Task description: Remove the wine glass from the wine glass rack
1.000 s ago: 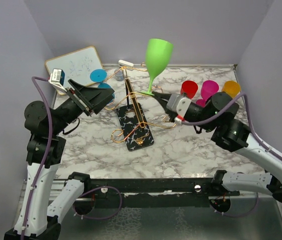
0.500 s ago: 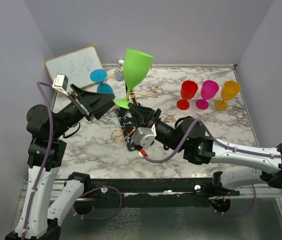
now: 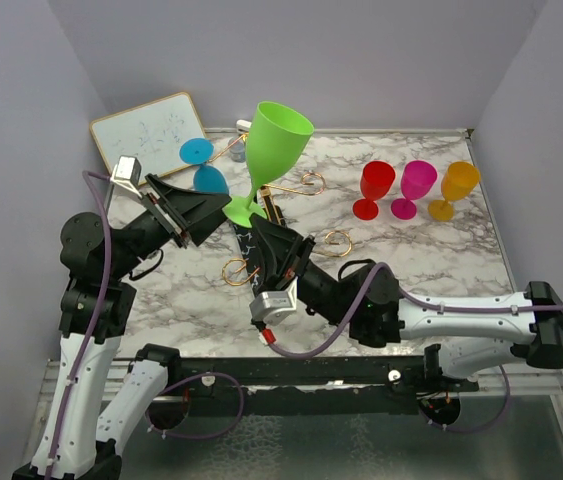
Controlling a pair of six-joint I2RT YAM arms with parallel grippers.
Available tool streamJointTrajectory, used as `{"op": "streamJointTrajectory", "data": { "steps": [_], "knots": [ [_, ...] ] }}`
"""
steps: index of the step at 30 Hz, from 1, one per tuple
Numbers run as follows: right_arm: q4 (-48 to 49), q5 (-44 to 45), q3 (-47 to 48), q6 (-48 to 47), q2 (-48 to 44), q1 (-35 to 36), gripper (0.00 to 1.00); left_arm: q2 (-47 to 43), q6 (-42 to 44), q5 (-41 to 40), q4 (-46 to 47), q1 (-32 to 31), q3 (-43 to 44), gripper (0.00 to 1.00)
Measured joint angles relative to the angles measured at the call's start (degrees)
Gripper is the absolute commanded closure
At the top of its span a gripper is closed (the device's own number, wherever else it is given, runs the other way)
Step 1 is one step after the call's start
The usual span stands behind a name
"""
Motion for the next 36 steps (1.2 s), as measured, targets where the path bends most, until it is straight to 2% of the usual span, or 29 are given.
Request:
{"op": "streamJointTrajectory", "data": {
  "steps": [4,9,10,13,14,16,17,18,19,20,25,27,29,31,33,34,36],
  "knots": [
    [1.8,0.0,-0.2,-1.5,1.3,1.1,0.99,-0.2,-0.3,0.0,0.0,0.0,-0.1,0.37],
    [1.7,-0.1,-0.3,-2.4,3.2,2.3,0.99,-0.7,-0.7,0.0,0.1,0.0,-1.1,0.54],
    [1.8,-0.1,-0.3,-2.6,3.5,2.4,0.99,-0.8,-0.7,0.0,0.1,0.0,-1.4,0.6],
    [2.7,0.0,-0.3,-3.1,3.8,2.4,0.99,-0.9,-0.8,0.2,0.0,0.0,-2.1,0.97],
    [3.0,0.1,-0.3,-3.3,3.8,2.4,0.99,-0.9,-1.2,0.3,0.1,0.0,-2.3,1.0],
    [3.0,0.5,-0.7,-4.1,3.8,2.5,0.95,-1.0,-2.0,0.5,0.3,0.0,-2.4,1.0],
    [3.2,0.6,-1.2,-4.5,3.9,2.6,0.89,-1.1,-2.1,0.6,0.1,0.0,-2.4,1.0],
    [3.7,0.8,-1.9,-5.0,3.9,2.7,0.74,-1.2,-2.2,0.7,0.0,0.0,-2.7,1.0],
    [4.4,1.1,-2.4,-5.1,3.8,2.7,0.66,-1.3,-2.2,0.8,0.0,0.0,-3.0,1.0],
    [4.8,1.5,-2.9,-5.0,3.8,2.8,0.62,-1.4,-2.2,0.9,0.0,0.0,-3.2,1.0],
    [4.8,6.9,-6.7,-2.6,0.9,4.7,0.49,-2.5,-1.6,0.3,1.0,-0.1,-4.2,1.0],
    [2.0,10.3,-7.8,-0.4,-2.5,6.0,0.48,-3.3,-0.8,-0.8,0.9,-0.1,-4.5,1.0],
    [-1.5,12.6,-7.8,2.2,-5.8,6.7,0.52,-4.1,0.5,-2.3,0.8,-0.1,-4.5,1.0],
    [-8.0,15.2,-7.4,7.3,-10.7,7.1,0.65,-5.3,2.9,-4.6,-0.2,-0.1,-4.2,1.0],
    [-14.6,17.5,-5.4,13.3,-14.9,7.2,0.9,-6.4,5.2,-6.7,-1.6,-0.1,-3.2,1.0],
    [-17.3,18.5,-4.0,16.5,-16.3,7.2,0.98,-7.0,7.3,-8.3,-2.7,-0.1,-2.4,1.0],
    [-24.7,21.6,1.2,24.6,-18.1,7.1,0.99,-8.3,10.7,-10.8,-4.4,-0.1,-1.3,1.0]
  ]
}}
